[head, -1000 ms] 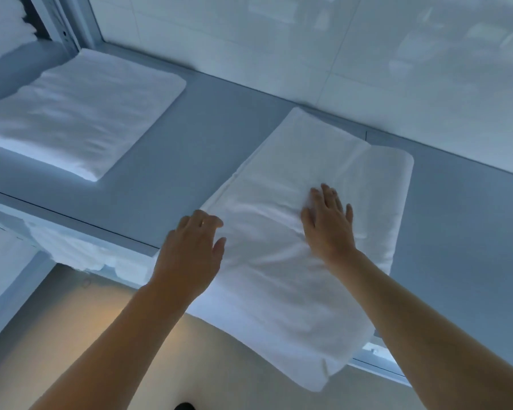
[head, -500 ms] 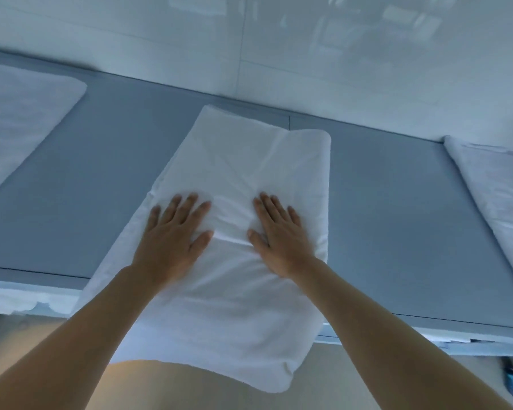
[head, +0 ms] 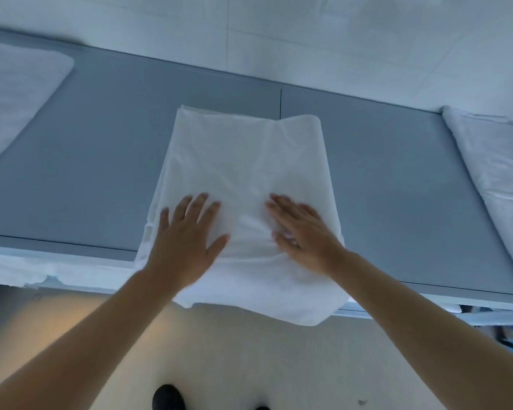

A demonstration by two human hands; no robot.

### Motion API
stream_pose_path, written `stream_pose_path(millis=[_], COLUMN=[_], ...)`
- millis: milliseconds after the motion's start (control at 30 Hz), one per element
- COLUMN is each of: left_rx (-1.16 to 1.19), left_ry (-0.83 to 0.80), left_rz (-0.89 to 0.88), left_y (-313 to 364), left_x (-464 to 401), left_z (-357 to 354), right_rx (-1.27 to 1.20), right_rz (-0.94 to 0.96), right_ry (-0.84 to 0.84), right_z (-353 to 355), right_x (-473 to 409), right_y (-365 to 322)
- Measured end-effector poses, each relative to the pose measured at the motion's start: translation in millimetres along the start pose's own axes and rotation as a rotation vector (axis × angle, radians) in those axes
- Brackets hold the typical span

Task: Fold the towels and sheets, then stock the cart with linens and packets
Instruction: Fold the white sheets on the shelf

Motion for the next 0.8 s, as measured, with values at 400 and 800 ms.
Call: stream_pose_path(millis=[400,800], left_rx=[-0.005,-0.160], left_ry=[-0.037,0.024], left_rz=[-0.059,-0.126], left_y=[-5.6,14.0], left_x=[-2.1,47.8], left_z=[-18.8,-39.7], right_rx=[-0.007,0.160], right_rz=[-0.113,-0.038], right_ry=[0.059,0.053], right_z=[-5.3,-22.0], right_x=[41.9,103.9], right_y=[34.5,16.5])
Point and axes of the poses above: each hand's wrist, its own x-axis away from the middle knuckle, its own z-axis out of the back of the hand, y = z × x, the point moved 6 cm from there along -x, towards the middle knuckle, and after that the axes turned 4 degrees about x, right-handed, at the moved point
